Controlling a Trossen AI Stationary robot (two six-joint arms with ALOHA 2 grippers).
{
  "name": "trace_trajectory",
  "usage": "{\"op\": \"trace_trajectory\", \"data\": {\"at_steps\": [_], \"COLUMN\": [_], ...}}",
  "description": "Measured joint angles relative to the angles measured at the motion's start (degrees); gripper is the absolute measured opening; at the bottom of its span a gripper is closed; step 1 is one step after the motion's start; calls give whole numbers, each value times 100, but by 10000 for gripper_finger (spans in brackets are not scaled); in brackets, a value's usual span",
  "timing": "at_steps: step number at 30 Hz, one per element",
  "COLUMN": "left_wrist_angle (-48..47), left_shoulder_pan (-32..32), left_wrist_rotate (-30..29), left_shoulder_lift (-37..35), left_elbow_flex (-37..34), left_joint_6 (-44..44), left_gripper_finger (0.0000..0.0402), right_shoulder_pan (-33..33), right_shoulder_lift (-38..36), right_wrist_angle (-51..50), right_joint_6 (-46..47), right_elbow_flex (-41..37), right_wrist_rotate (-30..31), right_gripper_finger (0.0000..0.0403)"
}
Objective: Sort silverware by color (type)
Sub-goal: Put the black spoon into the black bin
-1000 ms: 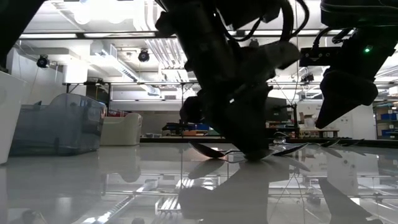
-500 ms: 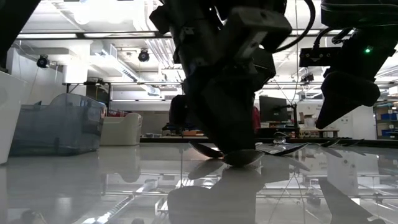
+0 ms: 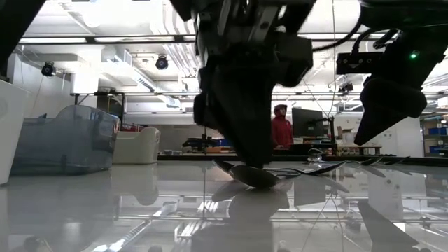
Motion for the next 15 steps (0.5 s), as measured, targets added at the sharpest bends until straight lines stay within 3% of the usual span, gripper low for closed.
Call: {"op": "trace_trajectory", "data": {"at_steps": [5,15], "left_wrist_angle": [-91,-19], "left_shoulder_pan": [0,24], "left_wrist_rotate": [-118,-1408], "left_shoulder_lift": [-2,-9], "left_elbow_flex": [156,167], "left_joint_6": [283,-106], "left_gripper_finger": [77,106], "right_shoulder_pan": [2,2], "right_shoulder_lift": [0,0], "right_wrist_angle": [16,7], "right_joint_6": [3,-6], "right_elbow_flex": [-2,-2], "right_wrist_rotate": [-7,-107], "right_gripper_finger": [123,123]}}
